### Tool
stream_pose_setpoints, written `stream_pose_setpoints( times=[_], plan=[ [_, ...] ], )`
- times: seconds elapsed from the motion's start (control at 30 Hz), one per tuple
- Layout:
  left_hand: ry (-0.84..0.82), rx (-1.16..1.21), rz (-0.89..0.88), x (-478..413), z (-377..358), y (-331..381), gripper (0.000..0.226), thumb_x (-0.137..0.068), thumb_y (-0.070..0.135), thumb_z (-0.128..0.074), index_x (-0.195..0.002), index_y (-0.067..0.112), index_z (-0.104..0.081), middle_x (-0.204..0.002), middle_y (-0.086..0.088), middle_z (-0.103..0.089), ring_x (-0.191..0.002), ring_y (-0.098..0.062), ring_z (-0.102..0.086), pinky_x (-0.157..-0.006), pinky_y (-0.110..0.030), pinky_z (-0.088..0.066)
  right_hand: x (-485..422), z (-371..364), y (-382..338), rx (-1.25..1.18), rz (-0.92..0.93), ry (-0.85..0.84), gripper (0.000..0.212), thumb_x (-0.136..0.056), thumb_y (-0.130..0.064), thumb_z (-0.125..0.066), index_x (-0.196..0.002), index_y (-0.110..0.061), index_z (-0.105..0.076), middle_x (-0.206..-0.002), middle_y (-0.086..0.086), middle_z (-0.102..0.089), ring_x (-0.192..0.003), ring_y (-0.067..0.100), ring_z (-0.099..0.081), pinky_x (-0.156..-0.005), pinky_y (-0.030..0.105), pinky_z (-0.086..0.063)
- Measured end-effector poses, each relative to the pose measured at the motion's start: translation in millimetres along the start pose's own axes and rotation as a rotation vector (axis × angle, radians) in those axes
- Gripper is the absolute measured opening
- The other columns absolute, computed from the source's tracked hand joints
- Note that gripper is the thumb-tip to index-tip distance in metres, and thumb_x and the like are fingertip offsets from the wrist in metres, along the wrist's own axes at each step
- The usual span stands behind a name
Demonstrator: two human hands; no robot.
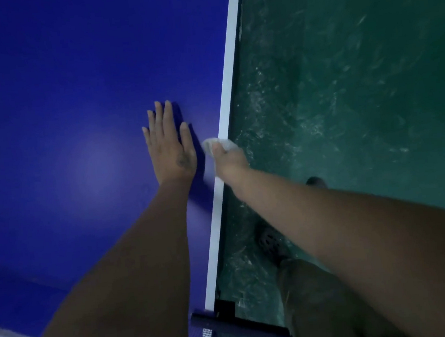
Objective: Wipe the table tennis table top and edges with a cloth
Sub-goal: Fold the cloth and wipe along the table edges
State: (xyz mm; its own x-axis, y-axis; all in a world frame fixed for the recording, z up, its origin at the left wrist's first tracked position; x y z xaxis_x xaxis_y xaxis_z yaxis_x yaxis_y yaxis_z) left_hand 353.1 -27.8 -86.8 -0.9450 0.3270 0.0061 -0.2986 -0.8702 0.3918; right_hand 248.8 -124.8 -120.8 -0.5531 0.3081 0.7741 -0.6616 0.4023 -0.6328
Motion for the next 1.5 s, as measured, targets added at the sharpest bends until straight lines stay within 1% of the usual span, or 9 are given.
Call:
stream_pose_setpoints(
  times=[0.17, 0.37, 0.53, 0.7, 0.83, 1.07, 1.2, 1.37, 1.5],
  plan=[
    [0.044, -0.145, 0.056, -23.5, -13.2, 16.0, 0.061, -0.115, 0.045, -0.026, -0.171, 0.024, -0.029, -0.181, -0.001, -0.018, -0.168, -0.023, -0.008, -0.137, -0.046, -0.004, 11.7, 18.7, -3.7, 0.089, 0.054, -0.096, 0.032, -0.115, -0.032, -0.046, -0.132, -0.020, -0.070, -0.106, -0.014, -0.065, -0.082, -0.008, -0.057, -0.074, 0.005, -0.044],
    [0.082, -0.156, 0.060, -23.4, -13.5, 15.4, 0.055, -0.116, 0.038, -0.029, -0.170, 0.026, -0.034, -0.180, 0.001, -0.022, -0.168, -0.020, -0.010, -0.137, -0.043, -0.005, 14.2, -1.4, 29.5, -0.018, 0.034, -0.076, 0.040, -0.107, -0.043, -0.048, -0.115, -0.016, -0.076, -0.110, -0.005, -0.077, -0.099, 0.001, -0.070, -0.094, 0.026, -0.056],
    [0.108, -0.149, 0.044, -24.4, -15.2, 14.1, 0.053, -0.116, 0.032, -0.034, -0.168, 0.023, -0.039, -0.178, -0.002, -0.026, -0.168, -0.023, -0.015, -0.136, -0.047, -0.010, -42.9, 15.8, -34.5, -0.039, 0.030, 0.026, 0.025, -0.114, -0.029, -0.050, -0.117, -0.021, -0.074, -0.100, -0.017, -0.073, -0.082, -0.021, -0.064, -0.081, 0.003, -0.048],
    [0.121, -0.145, 0.036, -25.1, -14.5, 13.9, 0.052, -0.117, 0.031, -0.034, -0.167, 0.022, -0.040, -0.178, -0.003, -0.027, -0.167, -0.023, -0.016, -0.136, -0.049, -0.012, -97.1, 29.6, -91.0, 0.038, -0.003, 0.029, 0.054, -0.108, -0.057, -0.049, -0.143, -0.018, -0.061, -0.141, -0.002, -0.068, -0.115, 0.015, -0.071, -0.102, 0.033, -0.057],
    [0.120, -0.139, 0.033, -25.3, -14.4, 14.7, 0.052, -0.116, 0.031, -0.035, -0.167, 0.021, -0.041, -0.178, -0.003, -0.027, -0.167, -0.023, -0.016, -0.136, -0.049, -0.013, -70.1, 32.8, -67.7, 0.119, 0.096, 0.018, 0.031, -0.112, -0.040, -0.051, -0.127, -0.021, -0.071, -0.109, -0.021, -0.071, -0.094, -0.018, -0.065, -0.092, 0.006, -0.051],
    [0.118, -0.128, 0.032, -24.1, -13.4, 14.5, 0.052, -0.116, 0.029, -0.038, -0.167, 0.021, -0.040, -0.178, -0.004, -0.028, -0.167, -0.024, -0.016, -0.136, -0.051, -0.014, -54.9, 14.3, -26.1, 0.233, -0.051, 0.060, 0.102, -0.087, -0.093, -0.033, -0.150, -0.014, -0.050, -0.147, 0.008, -0.059, -0.118, 0.029, -0.067, -0.103, 0.050, -0.056],
    [0.109, -0.134, 0.032, -23.4, -13.6, 15.3, 0.052, -0.116, 0.030, -0.036, -0.167, 0.021, -0.041, -0.178, -0.004, -0.027, -0.167, -0.024, -0.016, -0.135, -0.051, -0.015, -77.3, 29.8, -91.2, 0.103, 0.091, 0.036, 0.046, -0.110, -0.055, -0.046, -0.137, -0.023, -0.066, -0.132, -0.006, -0.071, -0.106, 0.005, -0.067, -0.089, 0.019, -0.052],
    [0.094, -0.154, 0.018, -22.2, -13.1, 15.9, 0.052, -0.116, 0.029, -0.036, -0.166, 0.018, -0.043, -0.178, -0.006, -0.028, -0.167, -0.026, -0.017, -0.134, -0.055, -0.018, -131.7, 46.5, -117.0, 0.201, 0.001, 0.089, 0.082, -0.098, -0.077, -0.036, -0.151, -0.016, -0.050, -0.138, 0.011, -0.065, -0.114, 0.029, -0.069, -0.100, 0.045, -0.055],
    [0.081, -0.159, 0.028, -25.0, -12.0, 17.7, 0.052, -0.115, 0.028, -0.037, -0.165, 0.016, -0.043, -0.177, -0.008, -0.029, -0.167, -0.029, -0.019, -0.132, -0.058, -0.021, -78.6, 49.8, -118.4, 0.140, 0.015, 0.064, 0.046, -0.109, -0.058, -0.048, -0.134, -0.022, -0.062, -0.131, -0.001, -0.070, -0.119, 0.019, -0.070, -0.097, 0.025, -0.053]
  ],
)
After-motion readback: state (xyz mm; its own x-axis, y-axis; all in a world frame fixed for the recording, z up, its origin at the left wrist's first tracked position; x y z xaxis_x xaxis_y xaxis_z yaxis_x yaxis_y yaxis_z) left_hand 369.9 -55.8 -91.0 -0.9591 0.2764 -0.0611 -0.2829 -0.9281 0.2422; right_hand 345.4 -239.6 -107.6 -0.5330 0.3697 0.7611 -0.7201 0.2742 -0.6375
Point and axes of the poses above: each hand's wrist, its own x-axis away from the middle knuckle, its own z-axis out of the back of the hand, y = z × x, the point moved 5 cm from there along -x, towards the middle knuckle
